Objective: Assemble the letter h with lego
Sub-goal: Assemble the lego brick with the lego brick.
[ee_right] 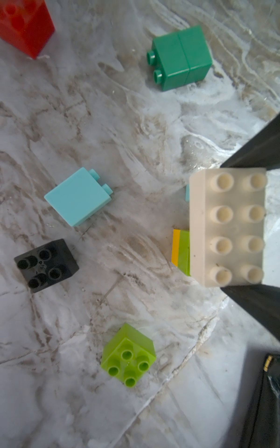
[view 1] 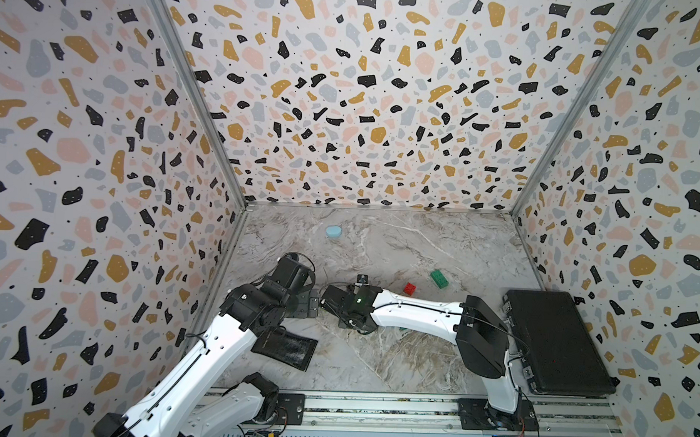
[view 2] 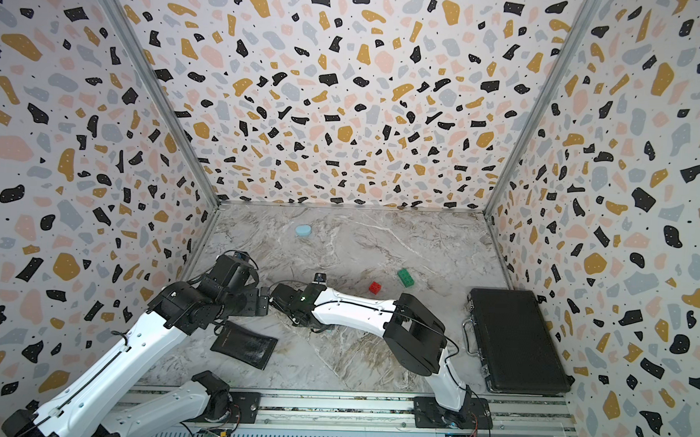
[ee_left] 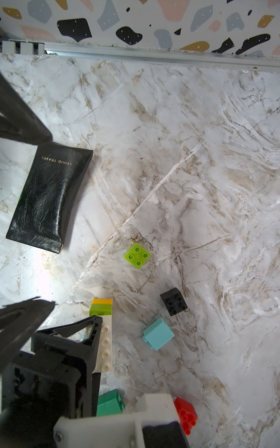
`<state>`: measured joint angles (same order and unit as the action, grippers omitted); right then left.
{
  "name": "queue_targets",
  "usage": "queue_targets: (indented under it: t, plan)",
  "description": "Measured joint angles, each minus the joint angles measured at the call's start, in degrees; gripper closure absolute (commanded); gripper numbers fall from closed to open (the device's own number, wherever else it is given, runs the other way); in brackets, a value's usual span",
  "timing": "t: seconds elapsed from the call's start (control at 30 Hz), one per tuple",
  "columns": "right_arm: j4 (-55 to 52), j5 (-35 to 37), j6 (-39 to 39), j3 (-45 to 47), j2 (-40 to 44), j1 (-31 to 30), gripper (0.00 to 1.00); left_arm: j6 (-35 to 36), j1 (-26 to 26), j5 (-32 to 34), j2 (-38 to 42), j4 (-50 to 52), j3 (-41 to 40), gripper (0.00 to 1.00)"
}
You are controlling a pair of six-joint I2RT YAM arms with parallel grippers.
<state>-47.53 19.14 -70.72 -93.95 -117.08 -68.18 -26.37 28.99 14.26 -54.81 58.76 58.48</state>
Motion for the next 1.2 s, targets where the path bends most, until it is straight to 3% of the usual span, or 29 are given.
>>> queue_targets:
  t: [1.2]
  plan:
    - [-2.2,-1.0,-4.9,-3.1,-2.3,0.1,0.87,0.0,-0.3,0.8,0.8,0.6,0.0,0.01]
